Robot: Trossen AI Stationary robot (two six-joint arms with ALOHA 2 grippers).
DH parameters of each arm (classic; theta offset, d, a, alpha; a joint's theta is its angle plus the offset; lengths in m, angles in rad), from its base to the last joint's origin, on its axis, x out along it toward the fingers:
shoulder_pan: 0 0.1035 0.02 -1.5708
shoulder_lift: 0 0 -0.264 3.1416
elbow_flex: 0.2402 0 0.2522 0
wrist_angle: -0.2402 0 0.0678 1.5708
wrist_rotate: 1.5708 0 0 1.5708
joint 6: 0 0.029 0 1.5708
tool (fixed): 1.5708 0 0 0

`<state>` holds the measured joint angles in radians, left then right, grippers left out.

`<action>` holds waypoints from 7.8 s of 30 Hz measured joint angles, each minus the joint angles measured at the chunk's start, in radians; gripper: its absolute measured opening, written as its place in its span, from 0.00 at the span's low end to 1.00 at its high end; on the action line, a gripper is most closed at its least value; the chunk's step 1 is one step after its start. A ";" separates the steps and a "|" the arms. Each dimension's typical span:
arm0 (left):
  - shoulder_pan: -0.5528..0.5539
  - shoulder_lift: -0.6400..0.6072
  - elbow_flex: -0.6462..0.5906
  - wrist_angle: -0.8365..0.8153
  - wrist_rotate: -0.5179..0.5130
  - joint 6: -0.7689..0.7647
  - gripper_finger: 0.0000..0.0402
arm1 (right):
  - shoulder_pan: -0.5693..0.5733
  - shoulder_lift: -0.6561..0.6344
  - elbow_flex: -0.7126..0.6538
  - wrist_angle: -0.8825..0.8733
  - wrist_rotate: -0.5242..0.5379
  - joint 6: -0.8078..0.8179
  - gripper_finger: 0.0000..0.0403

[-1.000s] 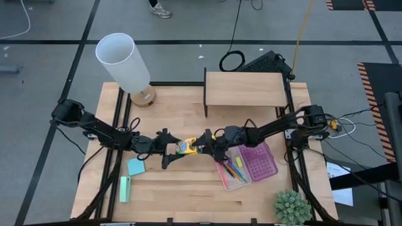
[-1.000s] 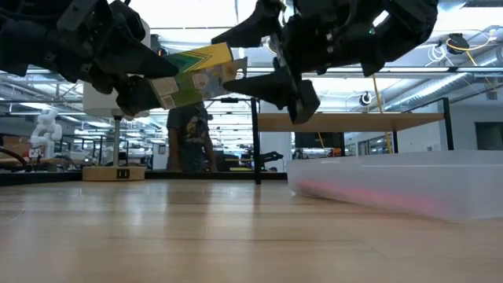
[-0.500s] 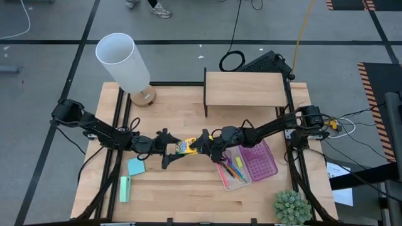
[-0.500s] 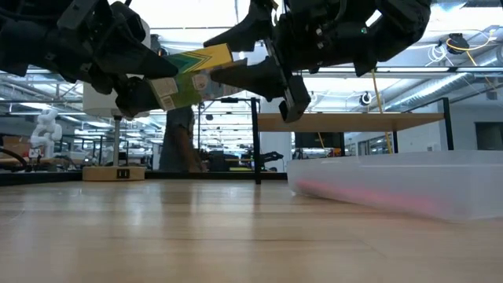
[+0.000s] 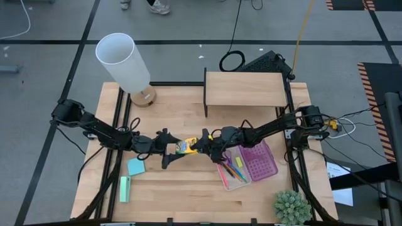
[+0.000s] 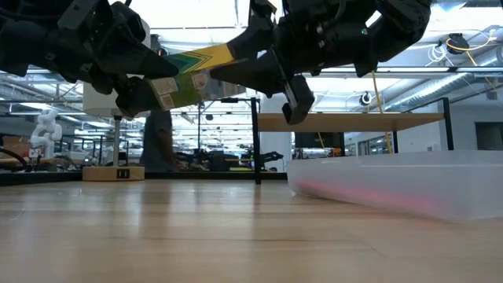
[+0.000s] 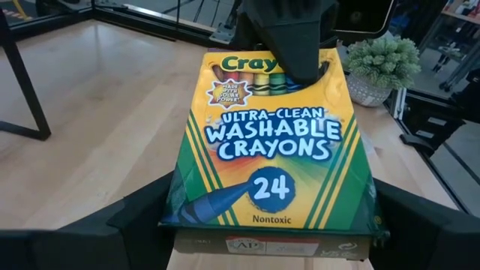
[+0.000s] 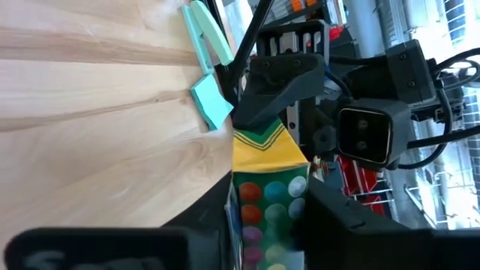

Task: Pack school essentials
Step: Put the yellow crayon box into the purple supply box, then put the blue sticky notes into the purple supply box

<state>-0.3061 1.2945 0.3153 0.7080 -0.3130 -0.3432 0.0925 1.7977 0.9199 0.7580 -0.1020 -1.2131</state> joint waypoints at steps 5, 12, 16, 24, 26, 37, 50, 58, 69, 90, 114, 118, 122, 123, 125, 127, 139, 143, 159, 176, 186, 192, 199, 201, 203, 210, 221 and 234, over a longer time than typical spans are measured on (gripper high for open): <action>0.000 0.000 0.000 0.000 0.000 0.003 0.85 | 0.000 0.000 0.000 -0.006 0.000 0.020 0.23; 0.000 0.000 0.000 0.000 -0.006 0.001 0.85 | 0.000 0.000 0.000 -0.007 0.001 0.037 0.23; -0.001 0.000 0.000 0.001 -0.021 0.005 0.87 | 0.000 0.000 -0.001 -0.009 0.004 0.068 0.23; 0.000 0.000 0.000 0.026 -0.032 0.045 0.98 | 0.001 0.000 -0.001 -0.024 0.030 0.109 0.22; 0.000 0.000 0.000 0.046 -0.032 0.061 0.97 | 0.001 0.000 -0.002 -0.030 0.030 0.116 0.22; 0.000 -0.176 0.000 -0.058 -0.034 0.106 0.97 | 0.072 -0.036 -0.002 -0.134 0.259 0.312 0.22; -0.003 -0.281 0.000 -0.338 -0.133 0.010 0.97 | 0.295 -0.210 -0.002 -0.423 0.604 0.938 0.23; -0.020 -0.280 0.000 -0.342 -0.124 -0.058 0.97 | 0.488 -0.315 -0.002 -0.684 0.842 1.124 0.23; -0.090 -0.280 0.000 -0.346 -0.135 -0.151 0.97 | 0.607 -0.384 -0.001 -1.125 0.864 1.267 0.23; -0.087 -0.280 0.000 -0.337 -0.192 -0.213 0.97 | 0.418 -0.336 -0.001 -1.249 0.728 1.284 0.23; -0.089 -0.280 0.000 -0.331 -0.185 -0.209 0.97 | 0.415 -0.336 -0.001 -1.256 0.672 1.332 0.44; -0.089 -0.280 0.000 -0.331 -0.185 -0.209 0.97 | 0.413 -0.336 -0.001 -1.234 0.617 1.341 0.50; -0.089 -0.280 0.000 -0.331 -0.185 -0.210 0.97 | 0.411 -0.336 -0.001 -1.217 0.569 1.375 0.55; -0.089 -0.280 0.000 -0.330 -0.185 -0.209 0.97 | 0.411 -0.336 -0.001 -1.215 0.569 1.386 0.56; -0.089 -0.280 0.000 -0.330 -0.185 -0.205 0.97 | 0.410 -0.336 -0.001 -1.210 0.569 1.409 0.58; -0.089 -0.280 0.000 -0.330 -0.184 -0.201 0.97 | 0.410 -0.336 -0.001 -1.211 0.568 1.434 0.61; -0.090 -0.280 0.000 -0.339 -0.127 -0.186 0.97 | 0.388 -0.336 -0.001 -1.176 0.456 1.563 0.72; -0.104 -0.280 0.000 -0.339 -0.124 -0.186 0.97 | 0.352 -0.337 -0.001 -1.161 0.302 1.594 0.79; -0.237 -0.280 0.008 -0.585 -0.125 -0.331 0.97 | 0.307 -0.337 -0.001 -0.967 0.270 1.441 0.75; -0.331 -0.280 0.231 -1.513 -0.007 -0.852 0.96 | 0.247 -0.338 -0.002 -0.879 0.416 1.303 0.70; -0.393 -0.280 0.230 -1.667 0.198 -0.976 0.75 | 0.248 -0.338 -0.002 -0.879 0.417 1.298 0.70; -0.436 -0.280 0.230 -1.690 0.256 -0.980 0.55 | 0.247 -0.338 -0.019 -0.853 0.418 1.279 0.70; -0.458 -0.248 0.219 -1.667 0.213 -0.966 0.32 | 0.247 -0.338 -0.104 -0.731 0.418 1.253 0.70; -0.459 -0.227 0.196 -1.615 0.211 -0.946 0.26 | 0.247 -0.337 -0.117 -0.704 0.417 1.251 0.70; -0.459 -0.206 0.176 -1.544 0.213 -0.921 0.21 | 0.247 -0.337 -0.117 -0.691 0.416 1.249 0.70; -0.459 -0.115 0.166 -1.505 0.214 -0.908 0.10 | 0.246 -0.337 -0.117 -0.637 0.416 1.223 0.70; -0.432 -0.063 0.162 -1.315 0.111 -0.856 0.08 | 0.246 -0.337 -0.117 -0.458 0.416 1.208 0.70; -0.366 -0.064 0.277 -1.218 0.023 -0.608 0.08 | 0.245 -0.202 -0.076 -0.123 0.505 1.206 0.69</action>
<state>-0.6724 1.2310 0.5923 -0.5099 -0.2898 -0.9515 0.3372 1.5955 0.8444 0.6350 0.4033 -0.0075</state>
